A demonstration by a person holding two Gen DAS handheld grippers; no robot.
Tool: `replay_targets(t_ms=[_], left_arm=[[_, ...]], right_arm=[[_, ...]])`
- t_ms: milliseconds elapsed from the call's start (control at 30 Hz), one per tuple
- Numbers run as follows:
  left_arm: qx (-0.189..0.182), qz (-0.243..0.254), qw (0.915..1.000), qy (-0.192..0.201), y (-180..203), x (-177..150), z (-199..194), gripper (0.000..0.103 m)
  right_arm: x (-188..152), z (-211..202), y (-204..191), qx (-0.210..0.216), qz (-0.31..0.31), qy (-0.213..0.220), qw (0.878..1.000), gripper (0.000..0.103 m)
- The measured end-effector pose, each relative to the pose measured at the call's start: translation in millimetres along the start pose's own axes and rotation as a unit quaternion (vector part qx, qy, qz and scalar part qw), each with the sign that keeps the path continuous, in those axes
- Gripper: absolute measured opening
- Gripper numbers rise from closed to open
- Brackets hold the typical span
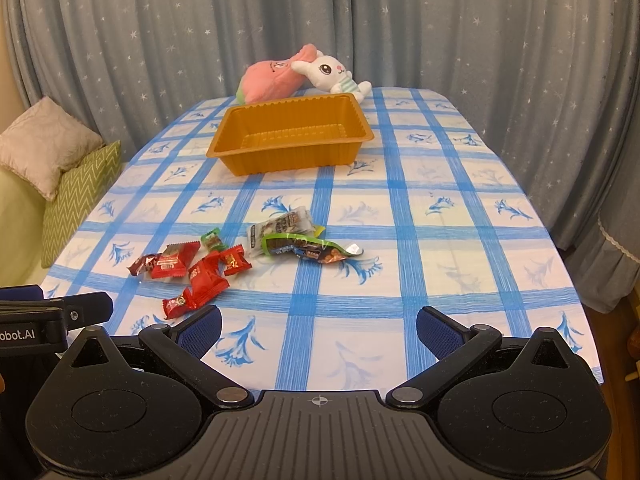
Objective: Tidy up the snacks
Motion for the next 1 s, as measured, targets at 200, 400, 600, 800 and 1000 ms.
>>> replay_targets(t_ms=[200,400,600,800,1000], left_arm=[[-0.001,-0.001,1.0000,0.000,0.0,0.5,-0.5,0.103],[-0.001,-0.001,1.0000,0.001,-0.3,0.4,-0.6,0.103],[-0.001,-0.002,1.0000,0.001,0.4,2.3,-1.6,0.103],[-0.001,-0.003,1.0000,0.001,0.6,3.2,-2.3,0.103],[-0.001,-0.003,1.0000,0.002,0.5,3.0,-2.3,0.103]], right_arm=[[0.5,-0.3,0.3,0.001,0.000,0.000,1.000,0.103],[0.8,-0.4,0.5,0.000,0.000,0.000,1.000,0.103],[0.9,-0.4,0.6,0.000,0.000,0.000,1.000,0.103],[0.8,-0.2,0.6,0.000,0.000,0.000,1.000,0.103],[0.9,-0.2,0.6,0.000,0.000,0.000,1.000,0.103]])
Point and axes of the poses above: each gripper's, at about its wrist camera, not at the fingertips, and z roughly the way its jaws point, y to its right, x to its top, the point moved 5 cm from there along z, roughly the way its jaws point, and after that the axes turned 10 degrees about x, right-handed, at the moved point
